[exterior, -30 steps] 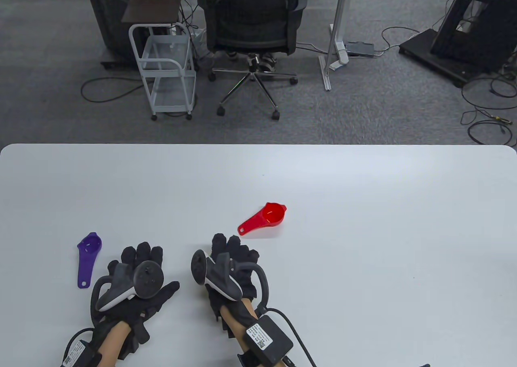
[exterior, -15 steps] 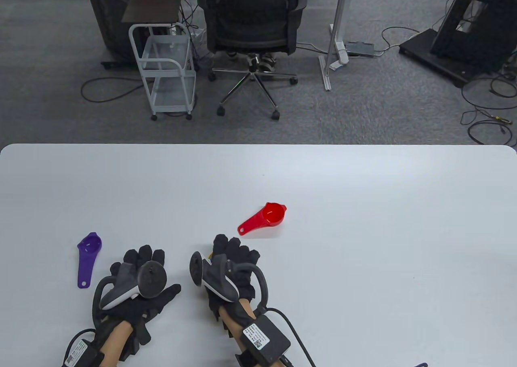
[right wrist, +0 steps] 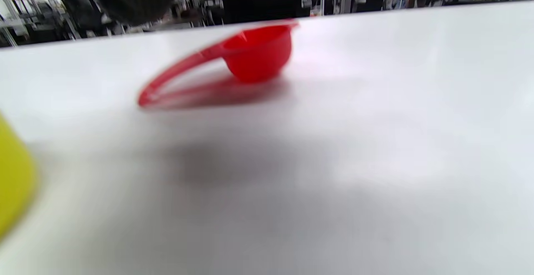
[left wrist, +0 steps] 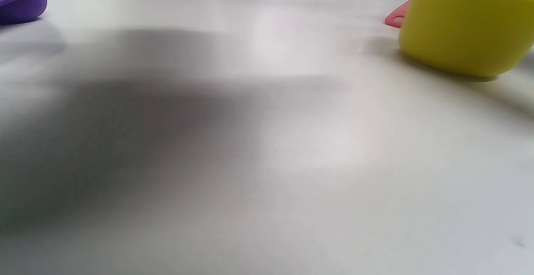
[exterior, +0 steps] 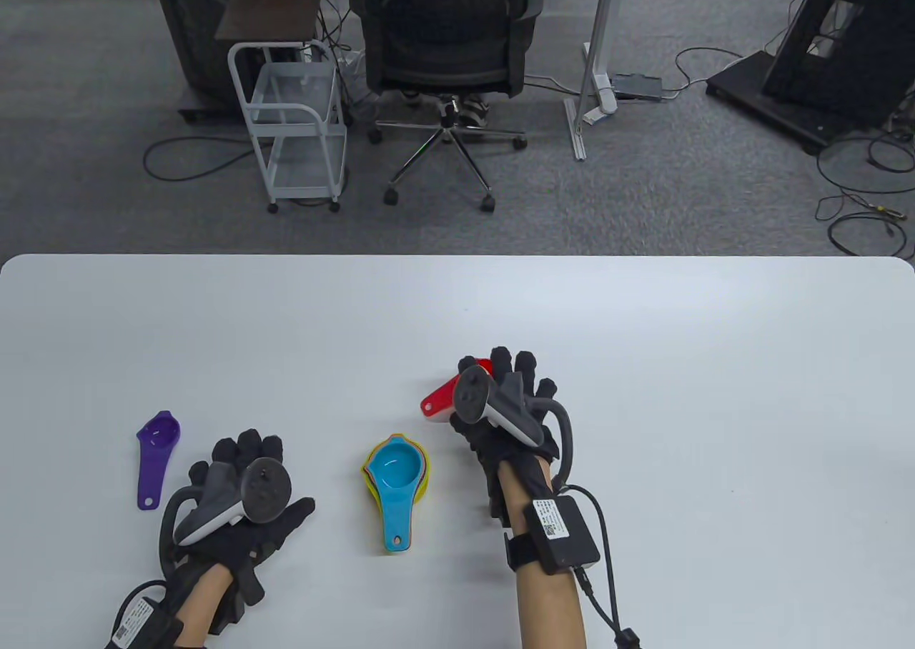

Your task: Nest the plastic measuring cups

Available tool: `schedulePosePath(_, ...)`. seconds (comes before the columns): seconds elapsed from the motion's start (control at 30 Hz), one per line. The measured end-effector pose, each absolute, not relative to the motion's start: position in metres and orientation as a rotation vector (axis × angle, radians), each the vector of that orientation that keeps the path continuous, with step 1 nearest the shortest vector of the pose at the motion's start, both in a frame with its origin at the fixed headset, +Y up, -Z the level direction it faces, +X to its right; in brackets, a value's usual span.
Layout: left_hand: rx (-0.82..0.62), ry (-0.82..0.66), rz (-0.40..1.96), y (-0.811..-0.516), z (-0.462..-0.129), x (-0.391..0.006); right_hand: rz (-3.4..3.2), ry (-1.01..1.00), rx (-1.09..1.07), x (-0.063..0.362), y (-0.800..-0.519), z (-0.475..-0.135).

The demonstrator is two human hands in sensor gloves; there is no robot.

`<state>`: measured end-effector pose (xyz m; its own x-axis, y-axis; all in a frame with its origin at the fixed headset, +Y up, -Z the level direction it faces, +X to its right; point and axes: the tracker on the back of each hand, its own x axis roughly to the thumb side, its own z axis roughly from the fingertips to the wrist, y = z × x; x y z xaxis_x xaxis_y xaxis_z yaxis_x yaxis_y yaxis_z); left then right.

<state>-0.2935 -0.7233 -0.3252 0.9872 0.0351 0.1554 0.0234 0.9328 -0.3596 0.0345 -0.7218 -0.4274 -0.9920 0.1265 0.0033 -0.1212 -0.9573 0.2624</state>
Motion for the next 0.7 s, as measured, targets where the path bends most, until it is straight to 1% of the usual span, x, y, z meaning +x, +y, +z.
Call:
schedulePosePath(0.07, -0.379, -0.149, 0.014, -0.725, -0.326, -0.297, 3.029, 0.475, 0.027, 0.036, -0.733, -0.438)
schedulePosePath(0.17, -0.384, -0.137, 0.017, -0.725, -0.327, -0.299, 3.049, 0.528, 0.023, 0.033, -0.743, -0.453)
schedulePosePath(0.23, -0.371, -0.139, 0.021, -0.723, -0.326, -0.298, 3.025, 0.590, 0.019, 0.030, -0.746, -0.463)
schedulePosePath(0.33, -0.359, -0.150, 0.019, -0.721, -0.325, -0.294, 3.017, 0.605, 0.045, 0.024, -0.748, -0.473)
schedulePosePath(0.47, -0.369, -0.158, 0.000, -0.721, -0.324, -0.290, 3.016, 0.681, 0.038, 0.018, -0.750, -0.484)
schedulePosePath(0.5, -0.372, -0.157, -0.002, -0.722, -0.324, -0.290, 2.992, 0.671, 0.043, 0.018, -0.750, -0.485)
schedulePosePath(0.6, -0.375, -0.151, 0.005, -0.721, -0.324, -0.292, 3.029, 0.482, 0.009, 0.016, -0.749, -0.483)
schedulePosePath(0.7, -0.378, -0.148, 0.011, -0.722, -0.324, -0.293, 3.058, 0.398, 0.062, 0.020, -0.749, -0.475)
